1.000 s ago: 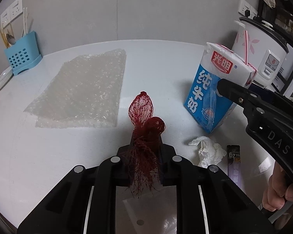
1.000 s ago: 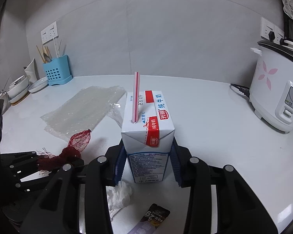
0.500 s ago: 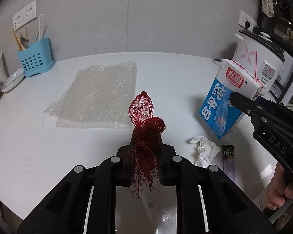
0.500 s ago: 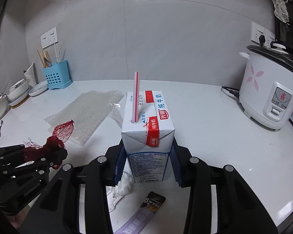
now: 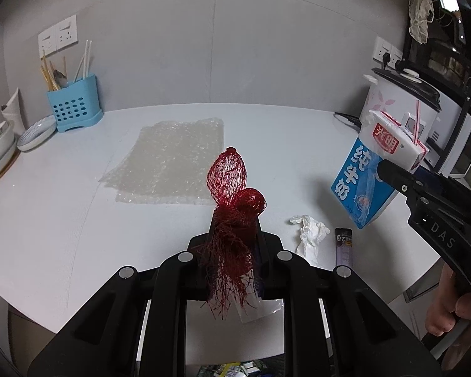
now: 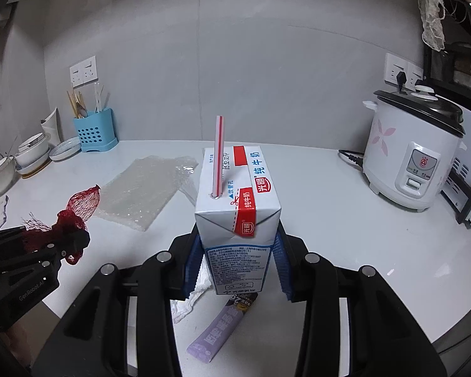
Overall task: Collect trash
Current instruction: 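Carry the red net bag and milk carton down over the trash basket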
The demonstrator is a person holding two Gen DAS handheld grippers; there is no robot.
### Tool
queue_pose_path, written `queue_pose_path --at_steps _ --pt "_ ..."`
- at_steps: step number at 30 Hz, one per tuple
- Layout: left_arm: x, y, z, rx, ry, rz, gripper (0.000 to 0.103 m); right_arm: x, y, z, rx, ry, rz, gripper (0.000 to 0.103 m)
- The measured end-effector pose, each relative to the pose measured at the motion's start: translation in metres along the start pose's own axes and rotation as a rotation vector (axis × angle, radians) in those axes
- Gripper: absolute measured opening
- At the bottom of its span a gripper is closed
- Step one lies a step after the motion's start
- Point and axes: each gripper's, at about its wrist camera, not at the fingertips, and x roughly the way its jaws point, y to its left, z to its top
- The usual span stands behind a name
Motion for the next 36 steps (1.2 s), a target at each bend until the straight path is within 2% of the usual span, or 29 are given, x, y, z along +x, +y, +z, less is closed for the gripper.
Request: queue_pose_path --at_steps 9,17,28,36 --pt "-0.046 0.006 -0.030 -0.029 -0.059 0.005 0.017 -0.049 0.008 -0.021 0.007 -0.044 0.029 0.039" --pt "-0.079 0.013 -0.073 -0.051 -0.089 0.000 0.017 -0.088 0.020 -0.062 -0.018 -0.072 0.045 0.039" --pt "-0.099 0.012 -0.146 -0.075 -0.096 0.002 0.017 -0.124 0.044 -0.126 -0.057 -0.097 0.063 0.039" --pt "-0.099 0.011 -0.180 -0.072 -0.070 -0.008 0.017 -0.130 0.051 -0.167 -0.052 -0.067 0.077 0.039"
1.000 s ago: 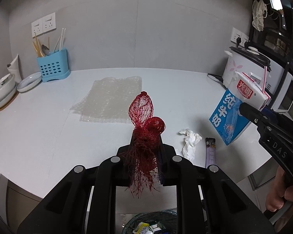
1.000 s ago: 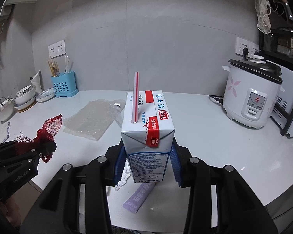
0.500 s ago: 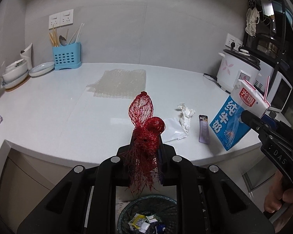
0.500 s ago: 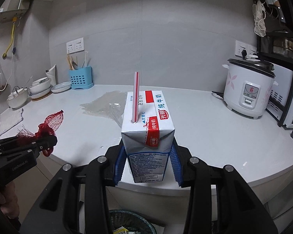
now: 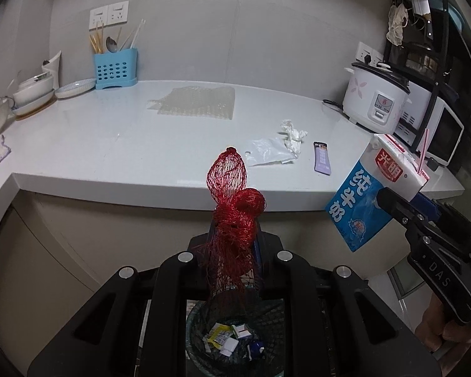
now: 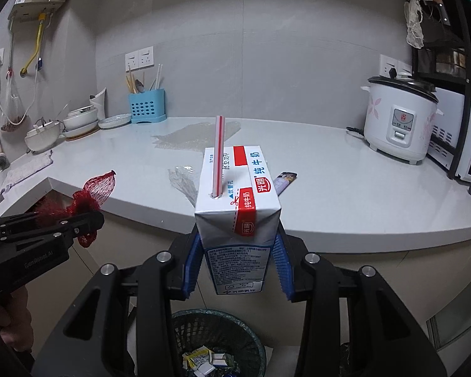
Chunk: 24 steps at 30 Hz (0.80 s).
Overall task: Collect trash
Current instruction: 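Carry the red net bag and milk carton down over the trash basket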
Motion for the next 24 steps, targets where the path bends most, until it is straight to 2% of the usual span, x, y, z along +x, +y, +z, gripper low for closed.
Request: queue_pose_path --at_steps 8,15,24 --pt "0.010 0.006 -0.031 -0.009 0.035 -0.001 0.017 0.004 0.006 -0.036 0.013 0.046 0.023 0.039" --pt "0.025 0.010 -0.062 -0.008 0.085 0.006 0.017 0.012 0.012 -0.066 -0.001 0.083 0.008 0.039" --pt "0.050 0.024 -0.099 -0.023 0.151 -0.002 0.017 0.042 0.020 -0.108 -0.003 0.169 0.023 0.039"
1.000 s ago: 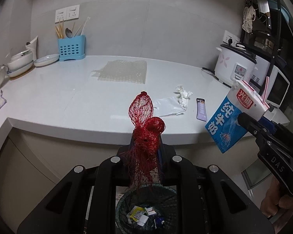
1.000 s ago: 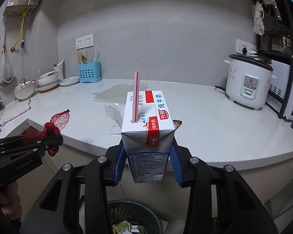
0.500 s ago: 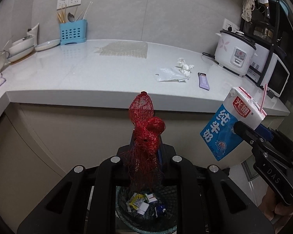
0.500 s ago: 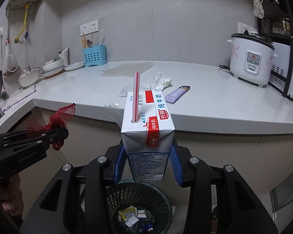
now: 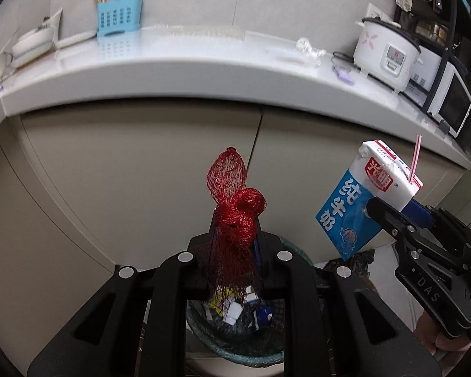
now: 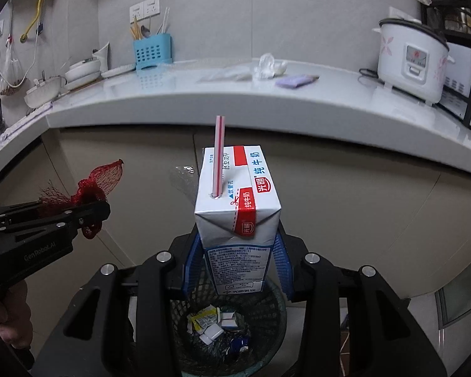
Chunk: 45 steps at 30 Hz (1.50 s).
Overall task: Collect trash
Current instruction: 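Carry the red net bag and milk carton down over the trash basket, then open the right tool then the left tool, dropping both items into the basket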
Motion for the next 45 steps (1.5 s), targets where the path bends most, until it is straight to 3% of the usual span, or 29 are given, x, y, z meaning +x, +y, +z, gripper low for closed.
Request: queue_pose_path --at_steps 16,20,33,34,36,39,45 --pt "0.077 0.028 -0.051 -0.029 0.128 -0.044 0.017 0.078 -0.001 -0.050 0.014 0.184 0.035 0.039" --pt "0.096 0.035 -0.060 -0.042 0.167 -0.024 0.017 0.098 0.003 -0.062 0.009 0.229 0.037 0.039" --pt "0.104 0.042 -0.066 -0.041 0.186 -0.003 0.017 0.131 0.005 -0.078 0.002 0.316 0.043 0.039" --pt "0.104 0.042 -0.066 -0.041 0.187 -0.002 0.017 0.130 0.005 -0.079 0.003 0.314 0.041 0.041" --pt "0.104 0.037 -0.062 -0.041 0.189 -0.002 0.017 0.127 0.006 -0.079 0.003 0.306 0.036 0.054" --pt "0.104 0.035 -0.060 -0.036 0.192 0.000 0.017 0.122 0.006 -0.077 -0.003 0.298 0.029 0.065" --pt "0.113 0.028 -0.061 -0.022 0.208 -0.003 0.017 0.112 -0.006 -0.077 0.001 0.280 0.001 0.081"
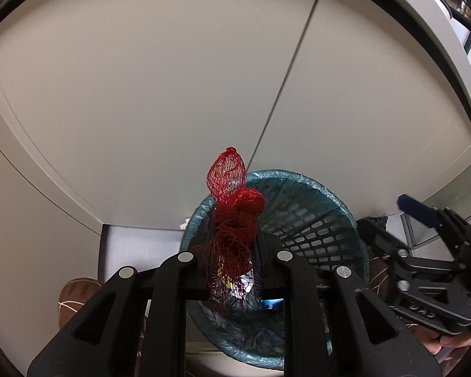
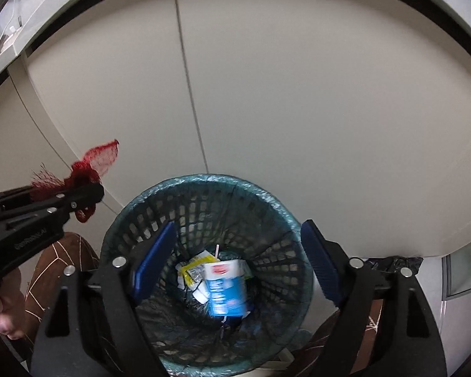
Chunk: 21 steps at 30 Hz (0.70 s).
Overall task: Collect trash
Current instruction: 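Open the right tool then the left tool, dropping both items into the basket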
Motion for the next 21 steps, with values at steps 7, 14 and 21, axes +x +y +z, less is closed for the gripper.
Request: queue_pose_path --at_steps 7,14,21 --pt "0.022 -0.020 -0.002 0.037 0.036 -0.018 0.017 -0.009 -0.029 -0.009 0.051 -0.011 -0.044 0.092" --pt "0.046 -0.039 -0.007 0.068 0.083 -0.016 0.017 -0.009 -0.050 -0.019 0.084 0.001 -0.072 0.092" --pt "0.055 -0.050 -0.011 0.096 0.095 -0.017 0.030 -0.018 -0.062 -0.023 0.101 -0.003 -0.083 0.093"
